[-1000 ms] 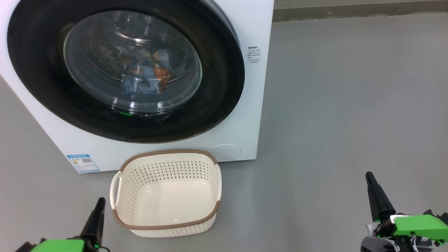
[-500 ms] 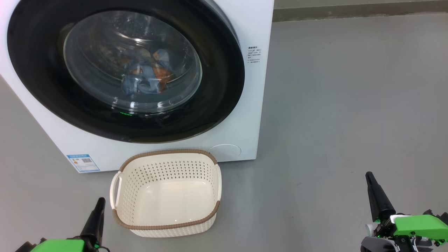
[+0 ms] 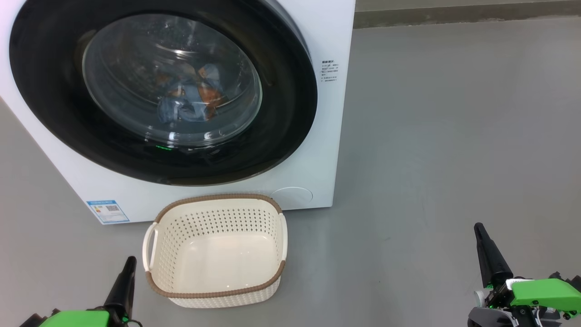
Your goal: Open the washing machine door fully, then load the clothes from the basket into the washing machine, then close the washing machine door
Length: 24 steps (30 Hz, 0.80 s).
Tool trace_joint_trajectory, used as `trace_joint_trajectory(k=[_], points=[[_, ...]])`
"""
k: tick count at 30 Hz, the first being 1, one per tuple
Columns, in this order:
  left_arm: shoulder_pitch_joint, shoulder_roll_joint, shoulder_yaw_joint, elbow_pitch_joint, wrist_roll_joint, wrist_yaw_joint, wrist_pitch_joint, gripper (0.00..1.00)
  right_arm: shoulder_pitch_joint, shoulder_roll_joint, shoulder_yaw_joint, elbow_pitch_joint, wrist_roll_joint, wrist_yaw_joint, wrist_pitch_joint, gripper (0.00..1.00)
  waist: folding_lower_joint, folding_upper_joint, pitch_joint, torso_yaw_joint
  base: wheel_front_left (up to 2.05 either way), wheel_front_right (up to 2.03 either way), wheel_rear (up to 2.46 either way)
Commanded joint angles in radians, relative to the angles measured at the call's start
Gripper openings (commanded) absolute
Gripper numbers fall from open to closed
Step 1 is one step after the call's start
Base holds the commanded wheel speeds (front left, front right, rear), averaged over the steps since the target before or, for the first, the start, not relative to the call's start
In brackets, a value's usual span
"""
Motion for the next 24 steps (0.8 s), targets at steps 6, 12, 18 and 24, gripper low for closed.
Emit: trace_joint_trajectory(k=[6, 12, 18, 24], points=[[-0.042, 0.011, 0.035, -0.029, -0.002, -0.003, 0.005, 0.00, -0.009, -0.003, 0.022, -0.031, 0.003, 0.002, 0.009, 0.00, 0.0000, 0.0000, 0.000, 0.000, 0.00, 0.00, 0.00], [-0.042, 0.011, 0.035, -0.029, -0.001, -0.003, 0.006, 0.00, -0.009, -0.003, 0.022, -0.031, 0.003, 0.002, 0.008, 0.00, 0.0000, 0.0000, 0.000, 0.000, 0.00, 0.00, 0.00], [-0.042, 0.011, 0.036, -0.029, -0.001, -0.003, 0.006, 0.00, -0.009, -0.003, 0.022, -0.031, 0.003, 0.002, 0.008, 0.00, 0.0000, 0.0000, 0.000, 0.000, 0.00, 0.00, 0.00], [-0.042, 0.011, 0.036, -0.029, -0.001, -0.003, 0.006, 0.00, -0.009, -0.003, 0.022, -0.031, 0.004, 0.002, 0.008, 0.00, 0.0000, 0.0000, 0.000, 0.000, 0.00, 0.00, 0.00]])
